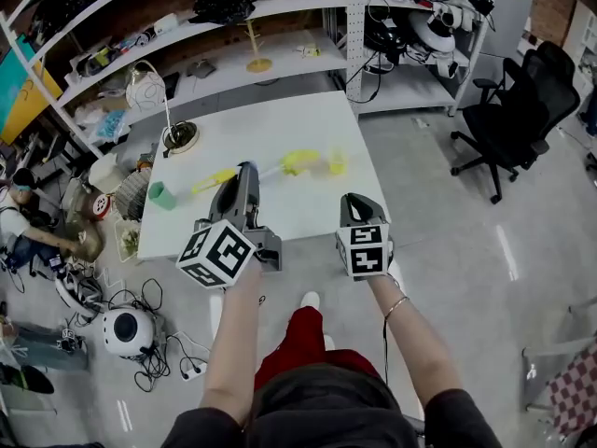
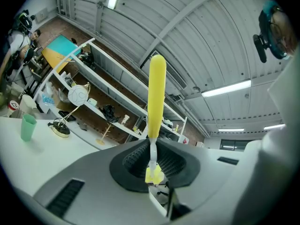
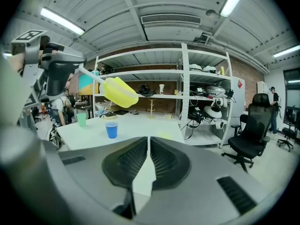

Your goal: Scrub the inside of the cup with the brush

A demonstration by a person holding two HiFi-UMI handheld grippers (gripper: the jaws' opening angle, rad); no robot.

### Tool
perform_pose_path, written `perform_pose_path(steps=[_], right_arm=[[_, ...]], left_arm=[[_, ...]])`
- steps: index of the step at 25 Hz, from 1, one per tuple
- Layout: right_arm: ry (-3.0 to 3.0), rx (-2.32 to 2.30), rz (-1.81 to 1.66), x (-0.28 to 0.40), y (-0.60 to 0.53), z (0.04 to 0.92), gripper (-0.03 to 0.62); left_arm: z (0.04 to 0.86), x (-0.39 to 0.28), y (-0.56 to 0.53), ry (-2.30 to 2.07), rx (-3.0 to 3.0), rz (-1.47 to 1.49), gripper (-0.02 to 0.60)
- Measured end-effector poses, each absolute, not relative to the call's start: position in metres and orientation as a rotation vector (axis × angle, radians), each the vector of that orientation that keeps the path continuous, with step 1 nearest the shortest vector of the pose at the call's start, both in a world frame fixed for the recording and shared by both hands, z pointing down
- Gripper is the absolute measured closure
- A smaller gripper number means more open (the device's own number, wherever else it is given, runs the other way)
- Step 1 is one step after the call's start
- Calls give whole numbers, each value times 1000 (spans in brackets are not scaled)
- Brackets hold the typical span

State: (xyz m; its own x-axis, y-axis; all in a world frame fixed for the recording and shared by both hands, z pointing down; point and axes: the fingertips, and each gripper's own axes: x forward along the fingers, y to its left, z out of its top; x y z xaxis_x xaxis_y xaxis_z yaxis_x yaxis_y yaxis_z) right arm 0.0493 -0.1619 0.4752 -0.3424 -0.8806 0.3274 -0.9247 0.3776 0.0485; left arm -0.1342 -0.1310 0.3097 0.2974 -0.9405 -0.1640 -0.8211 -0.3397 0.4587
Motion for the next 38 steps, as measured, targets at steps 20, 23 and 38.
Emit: perform_pose_path(steps=[20, 23, 38], right_arm=[[-2293, 1509, 438, 46, -248, 525, 376], [-2269, 1510, 476, 48, -263, 535, 338], [-2182, 1469, 560, 39, -323, 582, 313]], left_arm=[[337, -116, -237, -1515, 2254, -580, 540], [341, -113, -253, -1510, 2247, -570, 540], [362, -103, -320, -1454, 2228, -538, 540]])
